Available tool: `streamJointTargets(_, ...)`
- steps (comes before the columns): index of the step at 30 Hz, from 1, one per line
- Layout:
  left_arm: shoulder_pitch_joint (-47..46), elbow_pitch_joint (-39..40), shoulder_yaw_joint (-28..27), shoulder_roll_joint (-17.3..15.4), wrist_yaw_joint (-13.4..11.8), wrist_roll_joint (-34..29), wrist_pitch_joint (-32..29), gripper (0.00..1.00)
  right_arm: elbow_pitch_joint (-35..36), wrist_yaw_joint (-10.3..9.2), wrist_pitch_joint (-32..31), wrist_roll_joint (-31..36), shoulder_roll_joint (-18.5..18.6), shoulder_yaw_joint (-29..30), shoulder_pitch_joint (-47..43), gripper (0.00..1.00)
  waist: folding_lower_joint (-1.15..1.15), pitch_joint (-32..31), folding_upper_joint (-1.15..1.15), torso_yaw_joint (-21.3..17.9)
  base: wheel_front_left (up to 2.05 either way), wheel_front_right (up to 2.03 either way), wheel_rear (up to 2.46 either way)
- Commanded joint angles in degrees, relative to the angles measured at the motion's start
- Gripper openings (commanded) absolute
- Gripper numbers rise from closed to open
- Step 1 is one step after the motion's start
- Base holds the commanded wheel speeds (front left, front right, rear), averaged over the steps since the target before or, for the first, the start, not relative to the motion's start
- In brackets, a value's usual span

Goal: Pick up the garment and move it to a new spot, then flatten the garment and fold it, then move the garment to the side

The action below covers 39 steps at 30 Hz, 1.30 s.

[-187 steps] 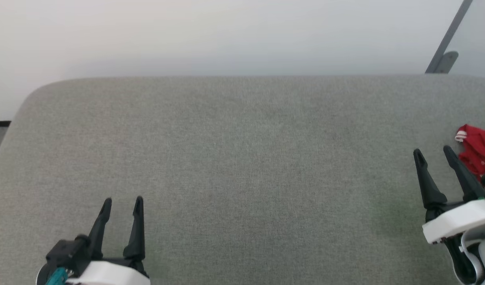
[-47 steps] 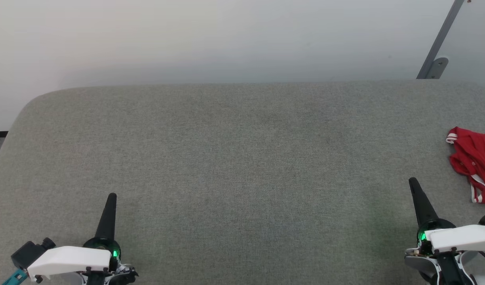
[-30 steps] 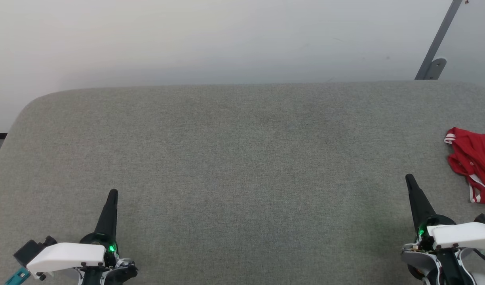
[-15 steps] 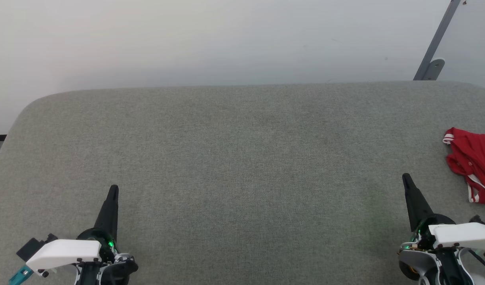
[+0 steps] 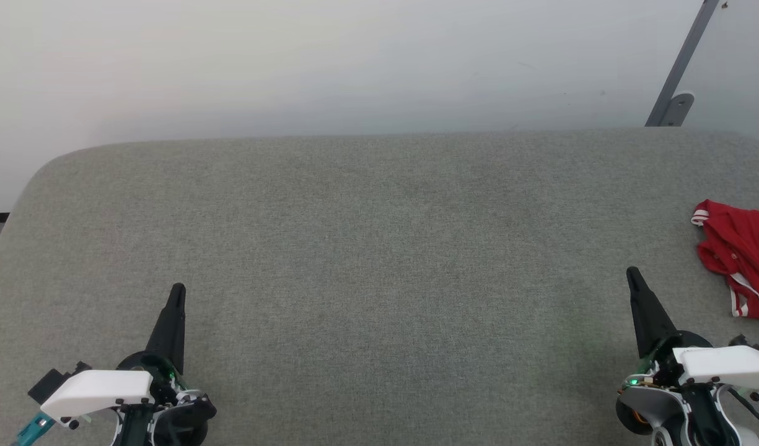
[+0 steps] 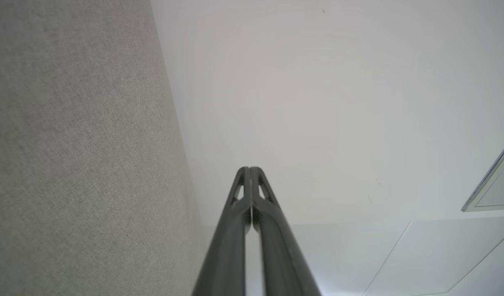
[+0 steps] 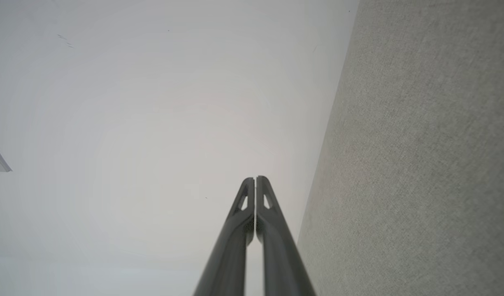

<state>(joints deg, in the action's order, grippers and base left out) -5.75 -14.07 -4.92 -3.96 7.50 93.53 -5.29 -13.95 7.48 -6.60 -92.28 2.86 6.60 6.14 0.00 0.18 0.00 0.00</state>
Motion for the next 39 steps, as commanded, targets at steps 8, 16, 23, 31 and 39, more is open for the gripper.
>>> streamJointTargets(8, -0.8, 0.0, -0.3, 0.1, 0.0, 0.1, -0.4, 0.00, -0.2, 0.02, -0.1, -0.2, -0.1, 0.0, 0.2, 0.00, 0.00, 0.0, 0.00, 0.0, 0.00, 0.00, 0.00)
streamJointTargets(16, -0.8, 0.0, -0.4, 0.2, 0.0, -0.1, -0.4, 0.00, -0.2, 0.02, -0.1, -0.2, -0.1, 0.0, 0.2, 0.00, 0.00, 0.0, 0.00, 0.0, 0.00, 0.00, 0.00)
streamJointTargets(23, -0.8, 0.0, -0.5, 0.3, 0.0, -0.2, -0.5, 0.00, -0.2, 0.02, -0.1, -0.2, -0.1, 0.0, 0.2, 0.00, 0.00, 0.0, 0.00, 0.0, 0.00, 0.00, 0.00)
streamJointTargets(31, -0.8, 0.0, -0.7, 0.4, 0.0, -0.3, -0.6, 0.00, -0.2, 0.02, -0.1, -0.2, -0.1, 0.0, 0.2, 0.00, 0.00, 0.0, 0.00, 0.0, 0.00, 0.00, 0.00)
streamJointTargets(39, -0.8, 0.0, -0.8, 0.4, 0.0, -0.4, -0.7, 0.00, -0.2, 0.02, -0.1, -0.2, -0.1, 0.0, 0.2, 0.00, 0.00, 0.0, 0.00, 0.0, 0.00, 0.00, 0.00)
